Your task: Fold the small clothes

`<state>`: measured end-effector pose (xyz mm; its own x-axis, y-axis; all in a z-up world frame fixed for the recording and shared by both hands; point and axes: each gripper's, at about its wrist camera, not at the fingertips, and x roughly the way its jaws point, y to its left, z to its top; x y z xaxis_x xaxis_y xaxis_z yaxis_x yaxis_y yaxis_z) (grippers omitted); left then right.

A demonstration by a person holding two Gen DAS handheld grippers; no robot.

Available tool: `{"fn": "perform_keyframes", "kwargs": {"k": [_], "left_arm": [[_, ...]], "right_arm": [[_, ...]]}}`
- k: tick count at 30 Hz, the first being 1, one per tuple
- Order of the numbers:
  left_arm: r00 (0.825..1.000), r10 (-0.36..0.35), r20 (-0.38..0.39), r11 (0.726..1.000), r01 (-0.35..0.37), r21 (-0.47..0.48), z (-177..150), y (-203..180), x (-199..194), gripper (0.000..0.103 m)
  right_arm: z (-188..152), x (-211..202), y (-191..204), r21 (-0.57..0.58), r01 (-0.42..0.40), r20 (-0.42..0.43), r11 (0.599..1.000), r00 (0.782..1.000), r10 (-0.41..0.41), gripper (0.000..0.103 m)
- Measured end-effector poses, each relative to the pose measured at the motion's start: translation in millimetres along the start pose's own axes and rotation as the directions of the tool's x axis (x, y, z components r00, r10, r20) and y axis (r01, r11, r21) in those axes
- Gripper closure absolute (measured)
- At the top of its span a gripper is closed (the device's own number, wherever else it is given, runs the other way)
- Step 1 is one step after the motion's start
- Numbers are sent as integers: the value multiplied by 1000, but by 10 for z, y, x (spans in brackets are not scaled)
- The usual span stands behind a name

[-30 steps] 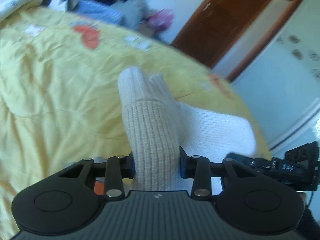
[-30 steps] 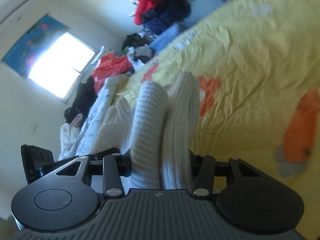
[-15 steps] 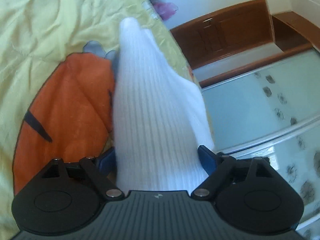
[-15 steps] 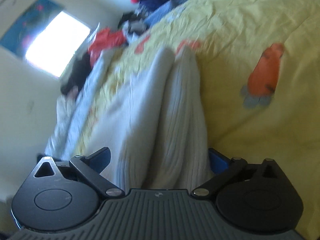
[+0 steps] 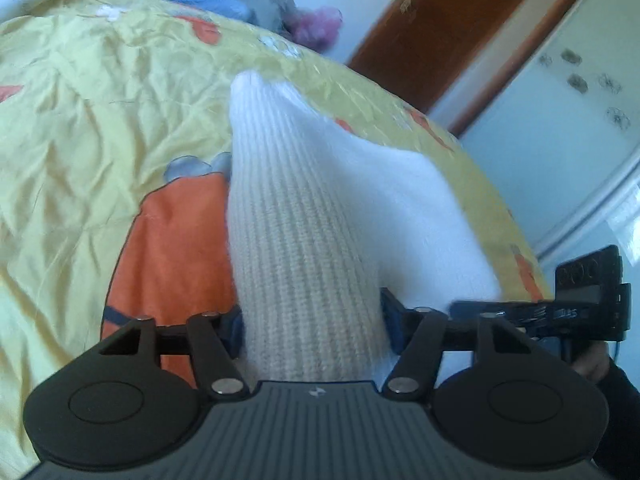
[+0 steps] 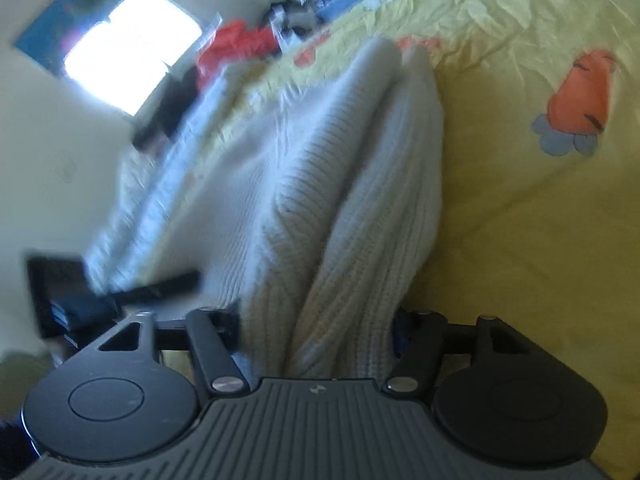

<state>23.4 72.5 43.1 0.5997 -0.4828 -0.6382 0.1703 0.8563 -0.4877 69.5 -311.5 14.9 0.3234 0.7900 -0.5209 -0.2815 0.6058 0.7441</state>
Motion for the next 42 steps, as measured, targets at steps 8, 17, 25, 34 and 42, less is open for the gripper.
{"fn": "perform_keyframes", "kwargs": {"k": [8, 17, 25, 34, 42], "left_arm": [[941, 180, 285, 932, -256, 257, -557, -412, -728, 20], [910, 320, 265, 869, -393, 302, -714, -494, -251, 46], [902, 337, 269, 835, -418, 358, -763, -539, -234, 69], [886, 366, 286, 800, -456, 390, -777, -589, -142, 70], [876, 384, 292, 785, -476, 396, -791, -620, -121, 69]], "right_arm": [[183, -706, 149, 23, 18, 208, 1000, 978, -22, 28], [715, 4, 360, -93, 112, 60, 989, 992, -107, 41], [739, 57, 401, -201, 181, 51, 963, 983, -174, 89], [706, 55, 281, -137, 232, 82, 963, 971, -223, 63], [418, -367, 482, -154, 147, 37, 977, 989, -143, 39]]}}
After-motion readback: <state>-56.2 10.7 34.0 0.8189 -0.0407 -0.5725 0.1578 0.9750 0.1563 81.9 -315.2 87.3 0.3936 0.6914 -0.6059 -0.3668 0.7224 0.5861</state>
